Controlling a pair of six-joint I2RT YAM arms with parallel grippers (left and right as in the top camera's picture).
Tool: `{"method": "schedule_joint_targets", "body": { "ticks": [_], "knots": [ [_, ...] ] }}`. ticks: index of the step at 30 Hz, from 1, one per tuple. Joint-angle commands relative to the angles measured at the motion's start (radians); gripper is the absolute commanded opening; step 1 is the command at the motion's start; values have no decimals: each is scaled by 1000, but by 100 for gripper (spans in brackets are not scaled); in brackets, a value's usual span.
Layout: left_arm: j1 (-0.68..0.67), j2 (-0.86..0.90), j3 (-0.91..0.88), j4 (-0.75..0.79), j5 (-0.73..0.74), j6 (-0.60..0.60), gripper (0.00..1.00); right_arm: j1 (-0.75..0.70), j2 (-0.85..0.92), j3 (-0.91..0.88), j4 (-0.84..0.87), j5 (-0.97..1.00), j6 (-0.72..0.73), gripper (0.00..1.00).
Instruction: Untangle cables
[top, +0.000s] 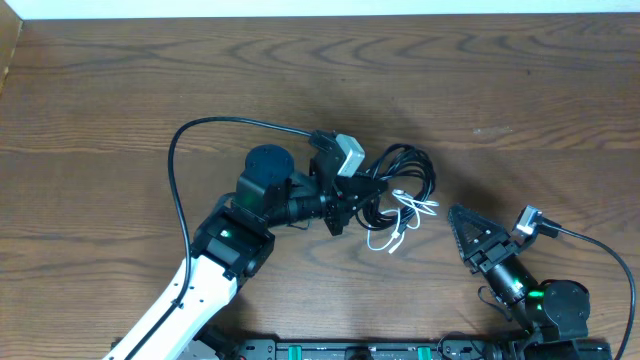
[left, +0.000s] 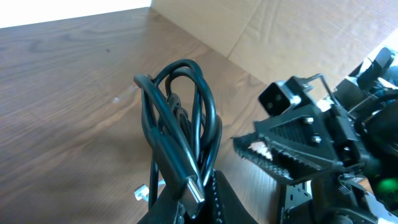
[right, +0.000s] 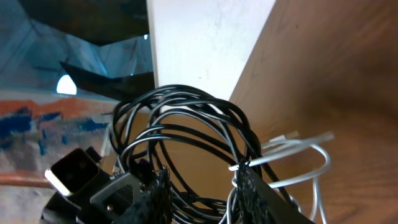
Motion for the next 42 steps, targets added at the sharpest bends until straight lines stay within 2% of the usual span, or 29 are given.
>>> {"method": "schedule_joint_targets", "body": {
  "ticks": [1, 7, 15, 20, 23, 28, 34, 42],
  "knots": [
    [-24, -21, 9, 36, 16, 14, 7, 9, -4, 5, -32, -39, 115, 33],
    [-27, -21, 9, 48, 17, 13, 7, 8, -4, 5, -121, -51, 121, 36],
    [-27, -21, 9, 47, 16, 14, 7, 8, -4, 5, -115, -21, 179, 36],
    [-27, -21, 9, 47, 16, 14, 7, 8, -4, 5, -29, -45, 223, 35],
    [-27, -21, 9, 47, 16, 14, 7, 8, -4, 5, 25, -35, 228, 37],
    [-27, -21, 9, 49, 20, 14, 7, 8, -4, 5, -85, 10, 262, 40],
    [-27, -21, 9, 48, 66, 15, 7, 8, -4, 5, -81, 16, 283, 39],
    [-26, -20, 9, 40, 65, 105, 8, 8, -4, 5, -62, -56, 301, 39]
  ]
}}
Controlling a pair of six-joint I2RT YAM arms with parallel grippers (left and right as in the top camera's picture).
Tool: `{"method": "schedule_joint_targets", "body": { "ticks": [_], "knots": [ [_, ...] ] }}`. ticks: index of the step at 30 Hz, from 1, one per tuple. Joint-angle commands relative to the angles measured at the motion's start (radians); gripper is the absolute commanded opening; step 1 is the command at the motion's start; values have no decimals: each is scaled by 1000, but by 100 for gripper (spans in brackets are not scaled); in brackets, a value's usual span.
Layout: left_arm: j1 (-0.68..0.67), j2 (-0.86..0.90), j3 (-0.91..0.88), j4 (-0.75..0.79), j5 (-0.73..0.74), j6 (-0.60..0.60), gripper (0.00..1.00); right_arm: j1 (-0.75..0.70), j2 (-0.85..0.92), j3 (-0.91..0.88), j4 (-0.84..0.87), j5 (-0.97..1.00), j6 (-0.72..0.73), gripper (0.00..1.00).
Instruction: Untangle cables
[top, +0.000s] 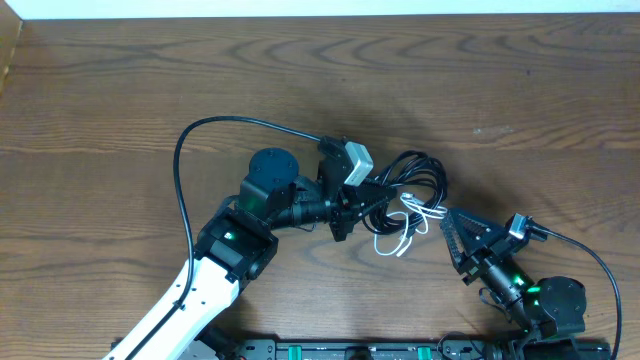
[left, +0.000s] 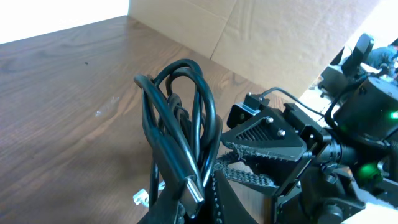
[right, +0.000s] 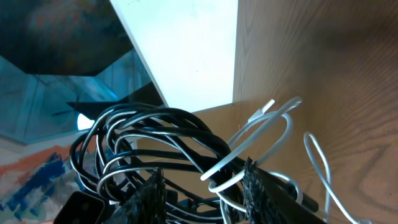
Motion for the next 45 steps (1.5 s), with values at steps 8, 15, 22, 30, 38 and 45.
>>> {"method": "schedule_joint_targets", "body": {
  "ticks": [8, 15, 22, 30, 38, 45],
  "knots": [
    [-2, -18, 9, -42, 18, 96, 7, 8, -4, 5, 16, -54, 48, 39],
    [-3, -21, 9, 13, 93, 80, 7, 8, -4, 5, 5, -52, 25, 39],
    [-29, -21, 9, 24, 108, 80, 7, 8, -4, 5, 0, -35, 25, 40],
    [-98, -21, 9, 44, 108, 80, 7, 8, -4, 5, 0, -17, 26, 31],
    [-124, -21, 9, 59, 107, 80, 7, 8, -4, 5, 0, -27, 19, 1],
    [-64, -33, 9, 150, 104, 51, 7, 8, -4, 5, -292, 214, -278, 1]
  ]
}}
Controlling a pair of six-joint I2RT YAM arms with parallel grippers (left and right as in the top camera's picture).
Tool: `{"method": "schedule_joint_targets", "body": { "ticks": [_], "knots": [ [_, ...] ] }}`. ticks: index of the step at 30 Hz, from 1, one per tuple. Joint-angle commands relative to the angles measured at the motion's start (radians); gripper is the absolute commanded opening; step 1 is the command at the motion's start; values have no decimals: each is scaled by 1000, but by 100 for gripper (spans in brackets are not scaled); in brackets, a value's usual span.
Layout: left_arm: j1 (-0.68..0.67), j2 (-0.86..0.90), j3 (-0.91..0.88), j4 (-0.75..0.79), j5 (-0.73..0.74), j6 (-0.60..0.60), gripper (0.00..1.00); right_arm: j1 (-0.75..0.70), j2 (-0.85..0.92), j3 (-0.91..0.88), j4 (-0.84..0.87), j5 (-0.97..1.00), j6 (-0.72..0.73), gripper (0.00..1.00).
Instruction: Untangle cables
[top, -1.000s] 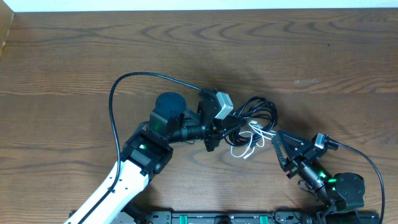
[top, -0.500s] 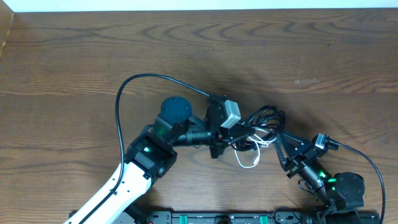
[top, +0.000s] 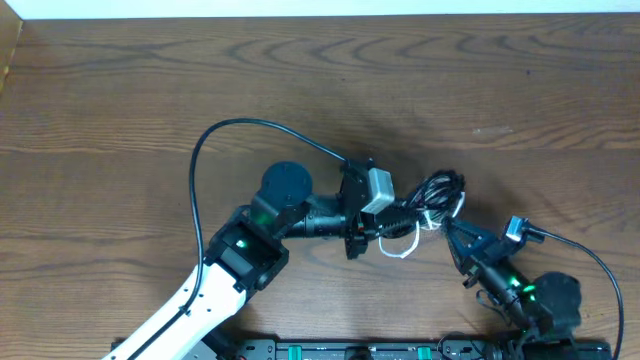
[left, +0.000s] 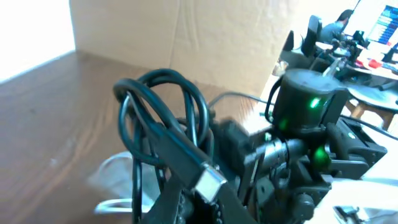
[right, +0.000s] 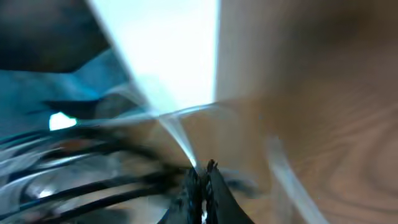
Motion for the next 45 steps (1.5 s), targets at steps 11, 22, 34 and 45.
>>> {"method": "schedule_joint_targets", "body": {
  "ticks": [11, 22, 34, 45],
  "knots": [
    [163, -120, 11, -37, 26, -137, 8, 6, 1, 2, -188, 716, -422, 1],
    [164, -98, 11, -121, -128, -163, 7, 6, 1, 2, -60, 462, -505, 54],
    [158, -9, 11, -112, -243, -401, 8, 6, 1, 2, 32, -11, -444, 59],
    [115, -1, 11, -112, -102, -663, 7, 6, 1, 2, 76, -76, -852, 61]
  ]
}}
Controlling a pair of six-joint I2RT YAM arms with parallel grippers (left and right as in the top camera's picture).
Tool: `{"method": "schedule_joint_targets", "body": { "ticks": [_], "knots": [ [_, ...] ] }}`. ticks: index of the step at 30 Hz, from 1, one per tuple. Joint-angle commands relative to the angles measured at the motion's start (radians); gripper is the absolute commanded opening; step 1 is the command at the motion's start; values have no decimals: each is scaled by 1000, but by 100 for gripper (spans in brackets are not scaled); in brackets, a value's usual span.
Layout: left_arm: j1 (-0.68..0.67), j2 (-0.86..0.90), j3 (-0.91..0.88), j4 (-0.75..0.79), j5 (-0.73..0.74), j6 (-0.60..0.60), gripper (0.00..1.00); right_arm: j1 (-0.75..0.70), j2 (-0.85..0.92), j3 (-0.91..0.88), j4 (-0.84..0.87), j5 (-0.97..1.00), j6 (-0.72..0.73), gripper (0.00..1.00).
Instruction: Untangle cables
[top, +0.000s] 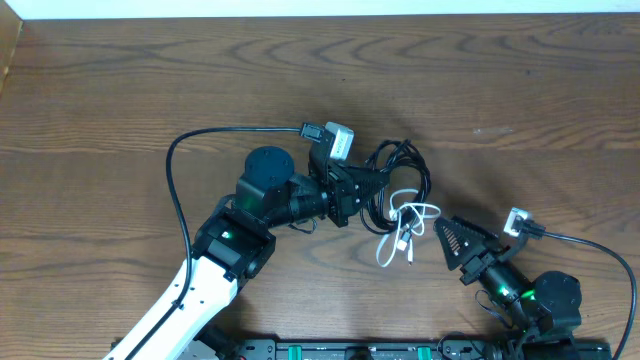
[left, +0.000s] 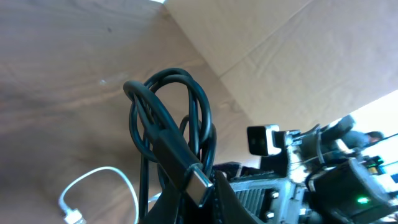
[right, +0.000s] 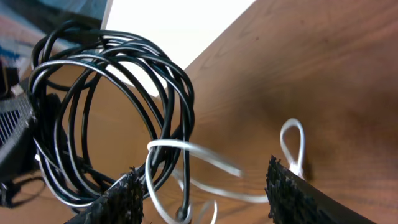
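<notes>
My left gripper (top: 360, 190) is shut on a coil of black cable (top: 402, 172) just right of the table's middle. In the left wrist view the coil (left: 168, 118) stands up from the gripper (left: 198, 200), and its silver plug (left: 200, 183) lies between the fingers. A thin white cable (top: 405, 232) lies loose on the wood below the coil, its top loop crossing the coil's lower edge. My right gripper (top: 443, 243) is open beside the white cable's right side. In the right wrist view the gripper (right: 204, 175) faces the black coil (right: 112, 106) and a blurred white loop (right: 205, 163).
The left arm's own black lead (top: 190, 150) arcs over the wood to the left. A cardboard wall (left: 280, 50) stands beyond the table's far side. The wooden table (top: 520, 90) spreads wide behind and to the right.
My left gripper has moved up and to the left with the black coil. My right gripper, then shut at the white cable, is now open, and the white cable lies spread on the table.
My left gripper held the black coil at mid-table with the white cable hanging in it, the right gripper open at the right. Then the right fingers stood around a white loop. Then they were shut beside the left gripper. Now the grippers are apart.
</notes>
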Motion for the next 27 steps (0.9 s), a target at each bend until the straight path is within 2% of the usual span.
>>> {"method": "schedule_joint_targets", "body": {
  "ticks": [1, 4, 8, 11, 13, 14, 17, 20, 22, 27],
  "knots": [
    [-2, -1, 11, 12, 64, -160, 8, 5, -3, 1, 1, -47, -141, 59],
    [-2, -1, 11, 19, 93, -254, 8, 5, -3, 1, -1, -45, -188, 42],
    [-2, -1, 11, 63, 172, -293, 8, 5, -3, 1, -1, -46, -188, 39],
    [-2, -1, 11, 65, 174, -336, 8, 5, -3, 1, -2, -48, -188, 36],
    [-2, -1, 11, 65, 189, -346, 7, 5, -3, 1, 3, -40, -188, 20],
    [-2, -1, 11, 64, 205, -346, 8, 5, -3, 1, 15, -17, -188, 3],
    [-2, -1, 11, 49, 217, -344, 8, 5, -3, 1, 64, 93, -188, 1],
    [-1, 0, 11, -59, 183, -251, 8, 5, -3, 2, 183, 249, -188, 1],
    [-1, 0, 11, -195, 71, -208, 8, 4, -3, 2, 223, 341, -187, 1],
    [-1, 0, 11, -431, -243, -201, 8, 4, -3, 3, 219, 448, -187, 1]
  ]
}}
